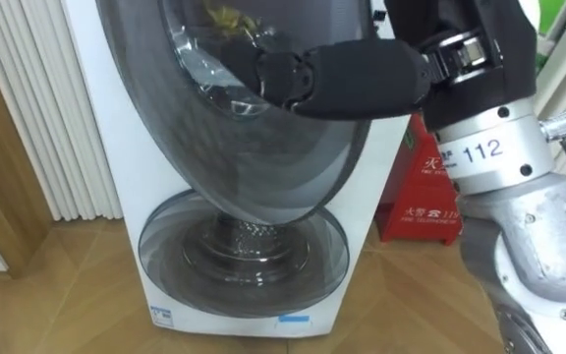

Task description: Pick clothes from washing machine

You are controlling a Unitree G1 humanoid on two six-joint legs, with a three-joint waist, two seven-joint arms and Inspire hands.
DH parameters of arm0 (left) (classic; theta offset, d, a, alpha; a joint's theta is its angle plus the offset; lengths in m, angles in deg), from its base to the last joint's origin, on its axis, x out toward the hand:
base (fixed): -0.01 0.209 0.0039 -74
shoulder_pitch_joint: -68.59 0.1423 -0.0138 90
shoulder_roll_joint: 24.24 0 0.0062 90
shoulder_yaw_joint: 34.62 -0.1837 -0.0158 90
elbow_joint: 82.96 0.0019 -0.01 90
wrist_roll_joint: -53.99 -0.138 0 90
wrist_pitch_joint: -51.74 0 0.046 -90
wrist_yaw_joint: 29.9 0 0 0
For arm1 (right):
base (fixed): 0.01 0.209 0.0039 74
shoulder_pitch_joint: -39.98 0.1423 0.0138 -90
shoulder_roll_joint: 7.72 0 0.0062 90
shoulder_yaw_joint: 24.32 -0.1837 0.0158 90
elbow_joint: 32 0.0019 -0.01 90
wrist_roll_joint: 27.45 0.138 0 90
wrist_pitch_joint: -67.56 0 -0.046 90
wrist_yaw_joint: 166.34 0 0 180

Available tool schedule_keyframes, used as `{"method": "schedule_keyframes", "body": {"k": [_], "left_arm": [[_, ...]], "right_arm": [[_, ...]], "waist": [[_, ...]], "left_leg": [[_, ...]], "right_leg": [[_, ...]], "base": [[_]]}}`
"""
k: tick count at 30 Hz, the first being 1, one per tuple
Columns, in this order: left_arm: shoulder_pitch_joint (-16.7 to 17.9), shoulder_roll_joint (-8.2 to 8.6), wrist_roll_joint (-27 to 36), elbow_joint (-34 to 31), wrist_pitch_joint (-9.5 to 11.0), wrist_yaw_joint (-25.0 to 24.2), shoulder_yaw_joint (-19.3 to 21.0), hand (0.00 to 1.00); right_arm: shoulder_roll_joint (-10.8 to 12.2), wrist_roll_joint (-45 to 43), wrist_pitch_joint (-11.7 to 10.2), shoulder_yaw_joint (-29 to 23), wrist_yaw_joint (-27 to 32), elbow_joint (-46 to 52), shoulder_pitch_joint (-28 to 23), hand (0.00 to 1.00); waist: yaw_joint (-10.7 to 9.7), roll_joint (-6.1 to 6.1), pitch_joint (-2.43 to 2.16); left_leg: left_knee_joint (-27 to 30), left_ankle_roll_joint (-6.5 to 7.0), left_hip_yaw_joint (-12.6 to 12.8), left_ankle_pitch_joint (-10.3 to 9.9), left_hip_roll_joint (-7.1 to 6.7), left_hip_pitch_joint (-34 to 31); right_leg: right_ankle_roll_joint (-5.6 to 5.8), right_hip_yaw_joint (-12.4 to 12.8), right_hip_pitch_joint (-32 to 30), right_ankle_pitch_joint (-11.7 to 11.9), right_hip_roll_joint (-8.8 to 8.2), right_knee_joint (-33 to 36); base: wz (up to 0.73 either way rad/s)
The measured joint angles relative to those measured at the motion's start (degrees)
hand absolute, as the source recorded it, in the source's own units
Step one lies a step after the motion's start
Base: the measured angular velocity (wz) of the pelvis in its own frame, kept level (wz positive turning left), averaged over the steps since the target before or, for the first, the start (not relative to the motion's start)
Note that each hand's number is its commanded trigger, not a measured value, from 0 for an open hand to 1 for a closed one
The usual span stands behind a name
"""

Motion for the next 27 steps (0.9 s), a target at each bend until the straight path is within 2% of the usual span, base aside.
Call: {"method": "schedule_keyframes", "body": {"k": [4, 9, 12, 14, 19, 22, 24, 27], "left_arm": [[0.0, 0.02, -0.01, 0.0, 0.0, 0.0, -0.01, 0.0], [-0.08, 0.4, 0.16, 0.0, 0.05, 0.05, -0.14, 0.0], [-0.16, 0.38, 0.67, 1.7, 0.52, 0.35, -0.28, 0.0], [-0.54, 0.33, 1.37, 2.15, 0.59, 0.36, -0.4, 0.0], [-1.11, -0.12, 2.57, 2.17, 0.36, 0.37, -1.39, 0.0], [-2.04, -0.19, 3.53, 2.33, 0.15, 0.37, -1.58, 0.0], [-2.71, -0.3, 4.02, 2.37, 0.03, 0.37, -2.76, 0.0], [-3.32, -0.41, 4.37, 2.33, -0.1, 0.37, -4.22, 0.0]], "right_arm": [[0.0, 0.01, 0.0, 0.05, -1.05, 0.02, 0.01, 0.0], [-0.02, 3.49, -0.09, 0.15, -2.45, 0.05, 0.03, 0.0], [0.02, 5.04, -0.69, 0.48, -2.76, -0.74, 0.01, 0.0], [0.13, 7.53, -2.88, 1.19, -3.54, -2.71, -0.16, 0.0], [0.69, 9.22, -5.98, 2.68, -4.94, -4.44, -1.11, 0.0], [2.67, 9.33, -8.36, 3.42, -6.74, -4.46, -2.62, 0.0], [6.51, 8.93, -9.7, 4.86, -7.58, -4.03, -3.41, 0.0], [9.83, 8.94, -11.2, 7.36, -8.64, -3.86, -3.84, 0.0]], "waist": [[0.25, 0.05, -0.06], [0.2, 0.46, -0.36], [0.21, 0.62, -0.22], [0.18, 0.48, -0.14], [0.35, -0.3, 0.11], [0.68, -0.59, -0.02], [0.77, -0.49, -0.05], [0.83, -0.21, -0.04]], "left_leg": [[0.0, 0.0, 0.03, 0.0, 0.0, 0.03], [0.03, 0.0, 0.04, 0.01, 0.0, 0.25], [0.02, 0.0, -0.06, 0.02, -0.03, 0.93], [-0.16, 0.0, -0.07, 0.01, -0.02, 1.2], [-0.5, -0.2, -0.02, 0.14, 0.03, 1.06], [-0.45, -0.21, 0.09, 0.15, 0.11, 1.09], [-0.12, -0.21, -0.04, 0.14, 0.11, 0.89], [0.41, -0.21, -0.33, 0.11, 0.11, 0.38]], "right_leg": [[0.0, 0.06, 0.0, 0.0, -0.01, 0.01], [0.0, 0.14, 0.09, 0.0, 0.0, -0.01], [0.0, -0.08, 0.82, 0.0, 0.01, -0.1], [0.01, -0.12, 1.14, -0.01, 0.02, -0.17], [0.01, 0.0, 1.11, 0.0, 0.11, -0.53], [-0.02, 0.03, 1.22, 0.01, 0.19, -0.68], [-0.02, -0.1, 1.23, 0.02, 0.2, -0.69], [-0.02, -0.19, 1.15, 0.02, 0.25, -0.69]], "base": [[0.0], [0.0], [0.0], [0.0], [0.0], [0.0], [0.02], [0.06]]}}
